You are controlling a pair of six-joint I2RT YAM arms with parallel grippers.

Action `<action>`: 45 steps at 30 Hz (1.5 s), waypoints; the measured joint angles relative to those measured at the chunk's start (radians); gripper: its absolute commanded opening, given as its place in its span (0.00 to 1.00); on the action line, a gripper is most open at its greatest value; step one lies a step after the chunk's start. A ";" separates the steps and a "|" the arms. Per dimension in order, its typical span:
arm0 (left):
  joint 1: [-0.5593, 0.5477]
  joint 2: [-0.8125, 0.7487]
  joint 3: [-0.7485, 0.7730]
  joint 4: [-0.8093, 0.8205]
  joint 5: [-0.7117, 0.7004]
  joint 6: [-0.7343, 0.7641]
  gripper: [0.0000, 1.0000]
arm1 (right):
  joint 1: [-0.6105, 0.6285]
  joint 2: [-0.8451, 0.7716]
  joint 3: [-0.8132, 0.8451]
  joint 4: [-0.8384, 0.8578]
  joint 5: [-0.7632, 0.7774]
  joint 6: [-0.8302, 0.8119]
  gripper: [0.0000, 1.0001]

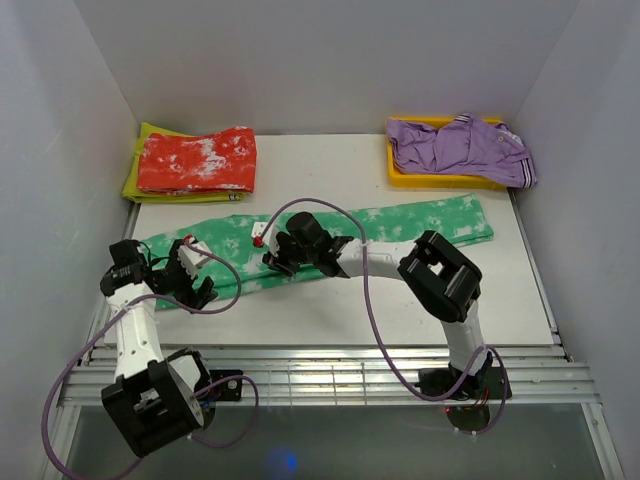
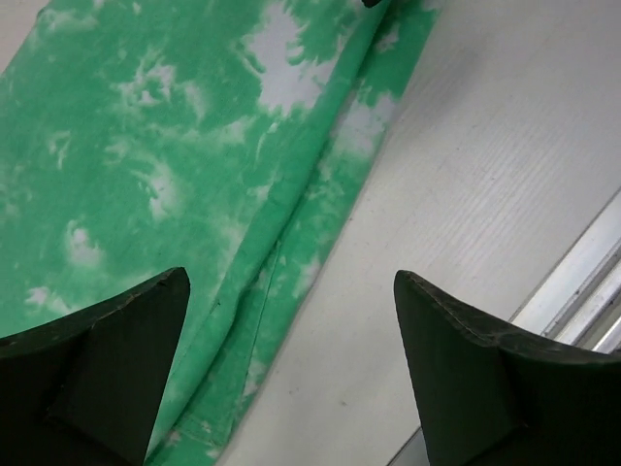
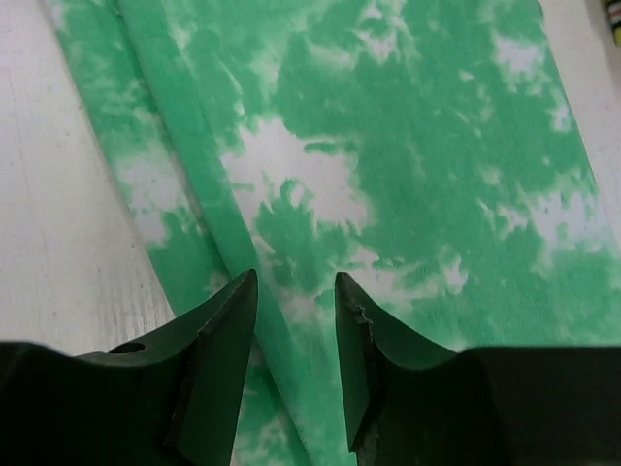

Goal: Fold and stack the trousers
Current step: Fold the trousers

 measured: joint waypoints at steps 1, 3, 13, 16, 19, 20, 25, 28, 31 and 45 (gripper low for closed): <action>0.001 -0.007 -0.015 0.026 -0.004 -0.007 0.98 | -0.003 0.012 0.030 -0.029 -0.021 -0.014 0.42; 0.003 -0.002 -0.048 0.094 -0.017 -0.029 0.98 | -0.008 0.040 0.101 -0.078 -0.069 -0.035 0.44; 0.006 0.016 -0.158 0.411 -0.094 -0.105 0.98 | -0.014 0.095 0.230 -0.182 -0.253 -0.135 0.42; 0.006 0.039 -0.175 0.437 -0.099 -0.066 0.98 | -0.013 0.108 0.230 -0.198 -0.299 -0.167 0.41; 0.006 0.080 -0.176 0.435 -0.099 -0.018 0.98 | -0.011 0.125 0.240 -0.212 -0.329 -0.193 0.41; 0.006 0.100 -0.176 0.431 -0.100 -0.004 0.98 | -0.011 0.133 0.248 -0.220 -0.337 -0.198 0.40; 0.006 0.186 -0.176 0.430 -0.108 0.038 0.98 | -0.006 0.153 0.259 -0.223 -0.372 -0.221 0.38; 0.006 0.221 -0.175 0.431 -0.122 0.053 0.98 | 0.000 0.156 0.263 -0.224 -0.389 -0.233 0.36; 0.006 0.254 -0.175 0.434 -0.142 0.057 0.98 | 0.010 0.169 0.285 -0.224 -0.399 -0.239 0.36; 0.006 0.277 -0.176 0.444 -0.162 0.066 0.98 | 0.036 0.245 0.342 -0.219 -0.330 -0.284 0.36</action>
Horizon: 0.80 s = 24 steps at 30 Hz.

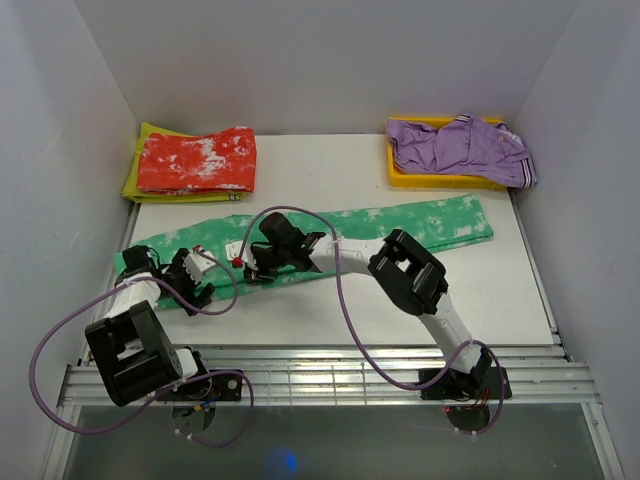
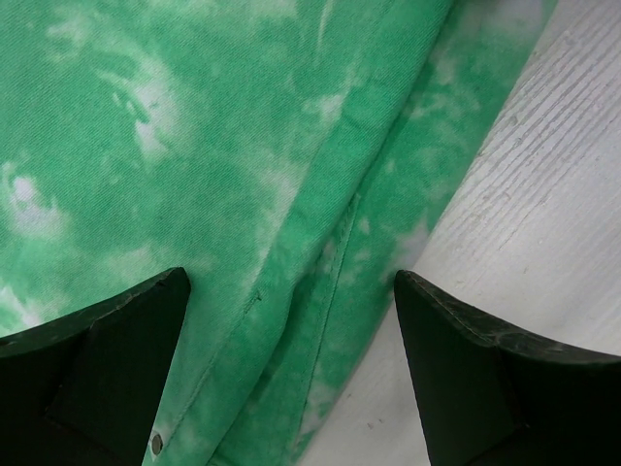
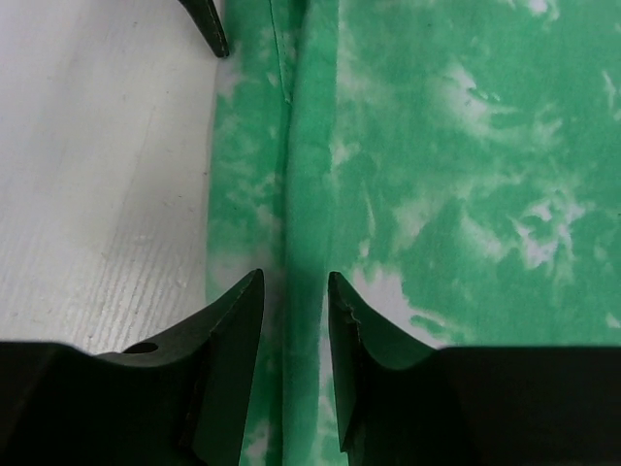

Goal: Fold and stack the trousers
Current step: Fold the trousers

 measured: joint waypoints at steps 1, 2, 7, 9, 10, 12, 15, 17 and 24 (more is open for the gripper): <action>0.000 0.000 0.000 0.001 0.000 0.000 0.98 | 0.000 0.000 0.000 0.001 0.006 -0.007 0.34; 0.000 0.000 -0.001 0.003 0.000 0.000 0.98 | 0.000 0.000 0.000 0.001 0.010 -0.011 0.31; 0.000 0.003 -0.001 0.009 0.000 -0.007 0.98 | 0.000 0.003 0.000 -0.002 0.018 -0.045 0.08; 0.000 0.006 -0.001 0.012 0.000 -0.012 0.98 | 0.000 0.003 0.000 -0.003 0.018 -0.048 0.08; 0.000 0.008 -0.001 0.013 0.000 -0.015 0.98 | 0.000 0.003 0.000 -0.003 0.018 -0.050 0.08; 0.000 0.011 0.000 0.015 0.001 -0.021 0.98 | 0.000 0.003 0.000 -0.004 0.015 -0.051 0.08; 0.000 0.012 0.000 0.016 0.000 -0.025 0.98 | 0.000 0.003 0.000 -0.004 0.011 -0.053 0.08; 0.000 0.012 0.000 0.016 0.000 -0.027 0.98 | 0.000 0.003 0.001 -0.006 0.008 -0.053 0.08; 0.000 0.012 0.000 0.016 -0.001 -0.030 0.98 | 0.000 -0.028 0.001 -0.031 -0.016 -0.041 0.08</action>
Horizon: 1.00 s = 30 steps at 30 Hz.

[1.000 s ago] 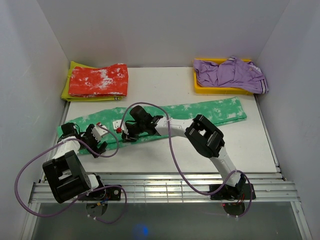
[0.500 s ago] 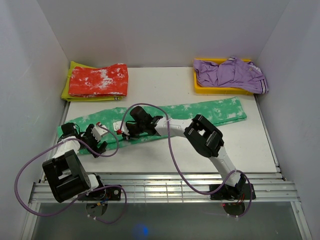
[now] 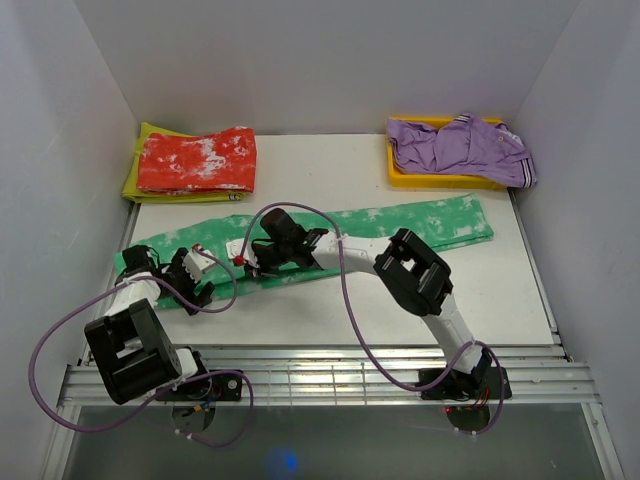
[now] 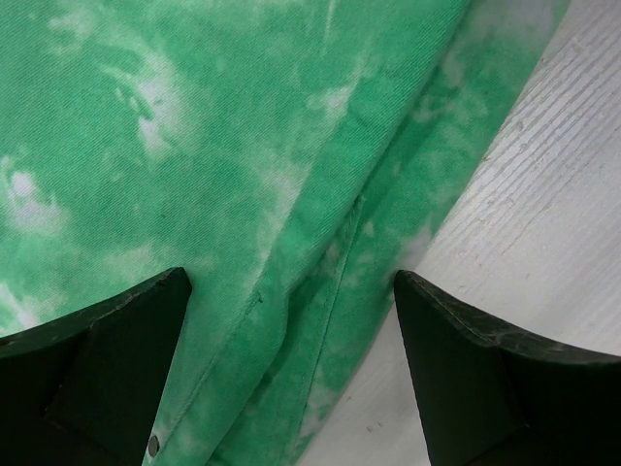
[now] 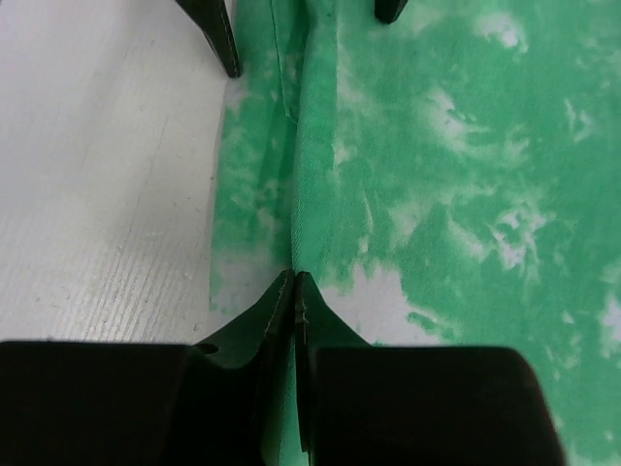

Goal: Fold and stack the trousers
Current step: Fold the trousers

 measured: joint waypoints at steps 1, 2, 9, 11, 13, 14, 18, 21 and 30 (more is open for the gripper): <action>0.000 0.000 0.000 0.000 0.000 0.000 0.98 | 0.000 -0.010 0.000 -0.002 -0.002 0.004 0.08; 0.000 0.000 0.000 0.000 0.000 0.000 0.98 | 0.000 -0.019 0.000 -0.002 -0.004 0.008 0.08; 0.000 0.000 0.000 0.003 0.000 -0.001 0.98 | -0.002 -0.055 -0.003 -0.013 -0.031 0.018 0.08; 0.000 0.000 0.001 0.003 0.000 -0.001 0.98 | -0.002 -0.058 -0.014 -0.024 -0.043 0.018 0.08; 0.000 0.000 0.001 0.002 0.000 -0.004 0.98 | -0.001 -0.061 -0.037 -0.027 -0.058 0.018 0.08; 0.000 0.000 0.001 0.002 0.000 -0.005 0.98 | -0.001 -0.063 -0.048 -0.031 -0.066 0.018 0.08; -0.001 0.000 0.001 -0.001 0.000 -0.008 0.98 | 0.005 -0.065 -0.079 -0.035 -0.087 0.018 0.08; -0.001 0.003 0.002 -0.001 -0.002 -0.010 0.98 | 0.010 -0.065 -0.092 -0.035 -0.093 0.017 0.08; -0.001 0.026 0.012 -0.001 -0.007 -0.014 0.98 | 0.008 -0.069 -0.074 -0.055 -0.101 0.056 0.08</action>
